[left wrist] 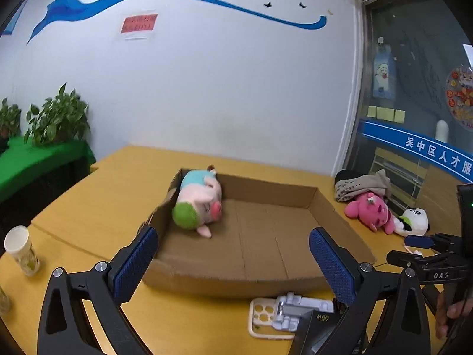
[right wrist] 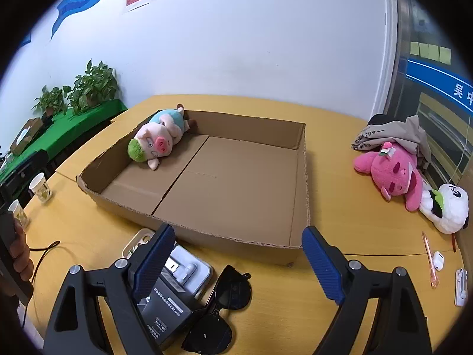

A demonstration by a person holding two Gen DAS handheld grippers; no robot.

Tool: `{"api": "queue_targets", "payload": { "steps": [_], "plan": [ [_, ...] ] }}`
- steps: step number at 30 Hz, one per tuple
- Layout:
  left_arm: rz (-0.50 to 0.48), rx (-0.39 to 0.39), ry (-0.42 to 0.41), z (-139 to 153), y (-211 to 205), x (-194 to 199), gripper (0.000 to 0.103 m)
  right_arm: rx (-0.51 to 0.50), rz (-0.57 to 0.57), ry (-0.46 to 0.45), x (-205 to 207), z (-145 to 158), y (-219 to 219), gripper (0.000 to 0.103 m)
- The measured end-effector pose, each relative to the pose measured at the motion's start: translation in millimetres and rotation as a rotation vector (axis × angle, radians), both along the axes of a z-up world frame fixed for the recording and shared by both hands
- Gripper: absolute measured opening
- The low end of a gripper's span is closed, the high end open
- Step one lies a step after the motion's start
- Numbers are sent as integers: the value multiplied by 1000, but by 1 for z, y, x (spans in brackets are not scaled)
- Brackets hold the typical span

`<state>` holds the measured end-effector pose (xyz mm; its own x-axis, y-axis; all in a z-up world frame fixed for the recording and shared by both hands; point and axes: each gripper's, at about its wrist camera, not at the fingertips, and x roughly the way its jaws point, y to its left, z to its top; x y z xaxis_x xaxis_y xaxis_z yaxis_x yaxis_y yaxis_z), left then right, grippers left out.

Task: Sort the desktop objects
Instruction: 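Grasp the black charger box with the left tool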

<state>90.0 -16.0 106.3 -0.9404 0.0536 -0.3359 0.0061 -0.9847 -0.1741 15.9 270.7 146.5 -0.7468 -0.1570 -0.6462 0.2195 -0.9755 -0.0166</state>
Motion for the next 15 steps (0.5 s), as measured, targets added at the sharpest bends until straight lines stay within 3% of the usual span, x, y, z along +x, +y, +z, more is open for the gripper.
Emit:
{"api": "queue_targets", "payload": {
  "steps": [2, 4, 8, 15],
  "plan": [
    [44, -70, -10, -6, 6, 2, 103, -6, 21, -13, 3, -5, 1, 88],
    [9, -110, -44, -13, 14, 2, 103, -12, 40, -37, 7, -12, 2, 88],
    [-113, -82, -96, -26, 23, 6, 103, -80, 60, -108, 19, -33, 13, 88],
    [-179, -44, -162, -42, 32, 0, 103, -161, 103, -222, 52, -63, 6, 88]
  ]
}}
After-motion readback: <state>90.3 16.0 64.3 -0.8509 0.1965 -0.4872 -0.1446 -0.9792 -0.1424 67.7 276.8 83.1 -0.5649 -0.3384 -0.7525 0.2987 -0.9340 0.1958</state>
